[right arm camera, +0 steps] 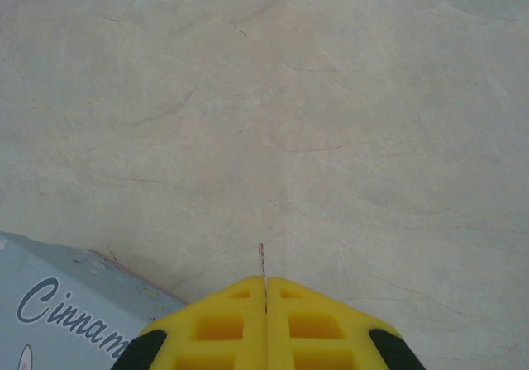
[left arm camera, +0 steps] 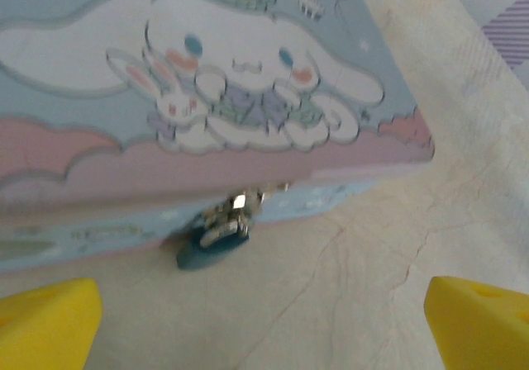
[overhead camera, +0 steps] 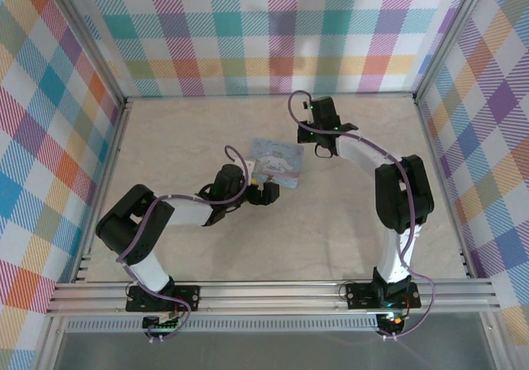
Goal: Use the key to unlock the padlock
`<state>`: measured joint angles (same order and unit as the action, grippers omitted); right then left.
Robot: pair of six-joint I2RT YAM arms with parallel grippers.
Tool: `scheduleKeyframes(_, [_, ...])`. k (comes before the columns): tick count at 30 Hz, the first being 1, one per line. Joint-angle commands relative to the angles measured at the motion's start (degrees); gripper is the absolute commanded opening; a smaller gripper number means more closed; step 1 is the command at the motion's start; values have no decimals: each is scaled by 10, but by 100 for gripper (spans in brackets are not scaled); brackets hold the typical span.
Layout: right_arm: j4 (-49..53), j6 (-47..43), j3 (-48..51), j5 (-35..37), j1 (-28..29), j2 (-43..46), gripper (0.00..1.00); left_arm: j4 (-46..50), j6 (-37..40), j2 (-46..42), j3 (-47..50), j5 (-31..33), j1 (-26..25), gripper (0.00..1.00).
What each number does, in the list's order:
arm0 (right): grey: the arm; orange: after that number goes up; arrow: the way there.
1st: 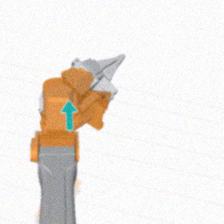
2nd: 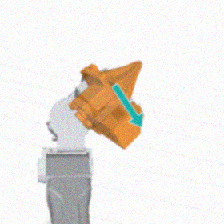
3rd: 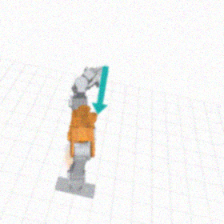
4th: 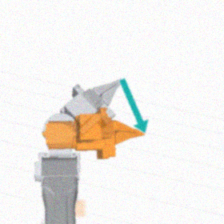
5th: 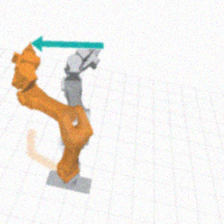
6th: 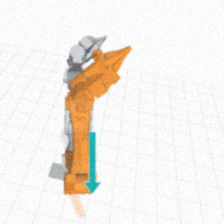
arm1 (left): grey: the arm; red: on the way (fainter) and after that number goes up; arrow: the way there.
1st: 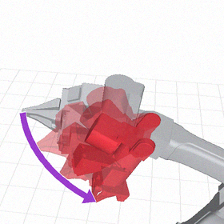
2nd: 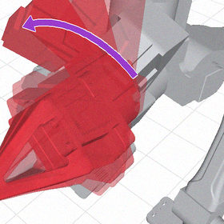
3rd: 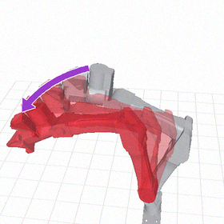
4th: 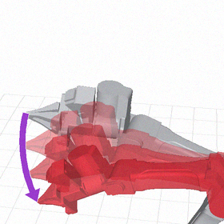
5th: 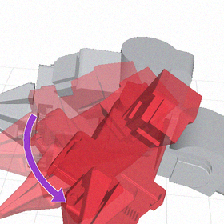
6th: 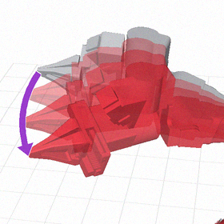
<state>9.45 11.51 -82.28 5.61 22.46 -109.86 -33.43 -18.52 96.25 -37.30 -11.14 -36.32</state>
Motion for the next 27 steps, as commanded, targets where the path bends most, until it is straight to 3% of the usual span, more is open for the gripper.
scheduleKeyframes(1, [23,-15,-39,0,-3,-26,0,-27,-4,-13,14,-31,-7,100])
scheduleKeyframes(10, [50,-10,-88,-27,-1,-76,0,-68,-9,50,-19,-35,-24,99])
scheduleKeyframes(19, [65,-18,-117,-33,5,-107,0,-133,17,90,-11,80,-46,100])
scheduleKeyframes(27, [70,-28,-128,-39,17,-129,0,-161,29,140,-43,74,-62,100])
